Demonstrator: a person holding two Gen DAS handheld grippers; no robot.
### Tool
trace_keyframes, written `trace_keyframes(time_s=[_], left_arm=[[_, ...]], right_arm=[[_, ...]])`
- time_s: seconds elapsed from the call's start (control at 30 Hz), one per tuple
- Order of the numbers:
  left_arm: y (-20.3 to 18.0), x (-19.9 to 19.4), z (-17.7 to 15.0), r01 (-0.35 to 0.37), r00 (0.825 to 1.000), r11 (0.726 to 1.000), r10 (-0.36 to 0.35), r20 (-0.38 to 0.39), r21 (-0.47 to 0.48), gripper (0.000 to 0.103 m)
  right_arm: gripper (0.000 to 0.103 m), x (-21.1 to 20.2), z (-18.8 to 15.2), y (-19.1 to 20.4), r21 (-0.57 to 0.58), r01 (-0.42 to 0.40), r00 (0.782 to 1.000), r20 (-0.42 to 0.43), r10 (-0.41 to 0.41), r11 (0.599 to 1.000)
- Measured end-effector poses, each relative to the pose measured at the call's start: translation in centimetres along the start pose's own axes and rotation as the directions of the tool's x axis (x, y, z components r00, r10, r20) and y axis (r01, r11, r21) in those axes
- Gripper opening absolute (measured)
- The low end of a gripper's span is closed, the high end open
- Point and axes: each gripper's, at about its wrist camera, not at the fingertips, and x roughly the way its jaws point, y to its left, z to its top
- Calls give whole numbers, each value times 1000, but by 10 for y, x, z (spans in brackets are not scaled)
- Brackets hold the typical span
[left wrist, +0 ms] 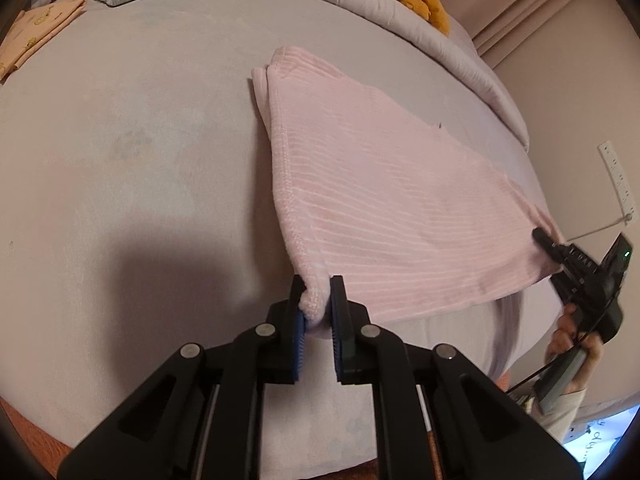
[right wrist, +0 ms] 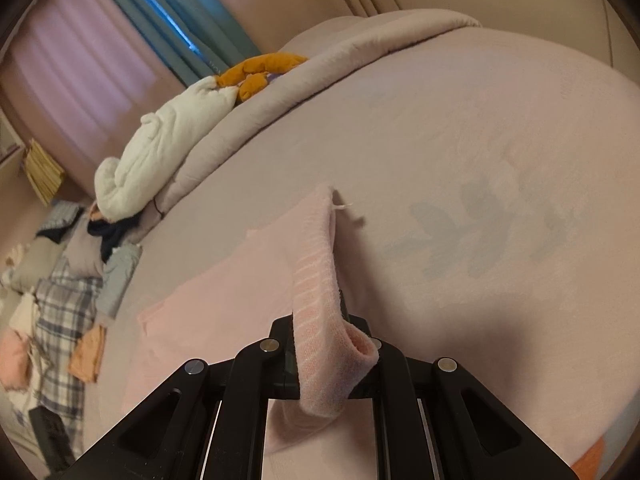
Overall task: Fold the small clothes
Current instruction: 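Lift the held side strip over the shirt with the right gripper, then open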
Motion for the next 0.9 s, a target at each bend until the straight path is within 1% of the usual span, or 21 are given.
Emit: trace_keyframes(time_s=[0.07,0.13,0.2,0.3,0.37,0.47,0.53,0.6,0.7,0.8,0.9], left_arm=[[2,3,-2,-19,1000,1000,19,-8,1,13],[6,2,-3,-18,1000,1000,18,-19,-9,16],[7,-3,-2,-15,1000,1000,15,-18,-7,15],[5,-17,2,-23,999,1000,23,27,8,15],[7,-25,4,-24,998,1000,24,53,2,21],[13,-36,7,-20,996,1000,21,89,-17,24],[15,-40,8,-30,994,999,33,102,-28,24],[19,-43,6,-39,993,998,43,108,-41,24],[24,-45,4,-40,993,997,47,108,-62,24],[26,-45,3,-44,993,996,51,104,-72,24],[26,-43,4,-53,994,996,60,93,-75,26]], right_arm=[[11,2,1,3,-18,9,1000,-5,-9,1000],[11,4,3,10,-49,21,1000,-4,-21,999],[11,4,5,18,-88,27,1000,3,-27,996],[11,4,6,34,-158,10,1000,10,-9,987],[11,5,8,47,-200,-8,1000,9,10,980],[11,7,6,68,-262,-53,999,-3,54,964],[11,9,-1,84,-317,-87,996,-21,84,944],[11,12,-8,97,-361,-107,994,-41,99,927],[11,24,-24,115,-416,-139,989,-96,108,899],[11,36,-36,123,-435,-165,983,-150,109,885],[11,51,-51,128,-450,-183,972,-216,92,874]])
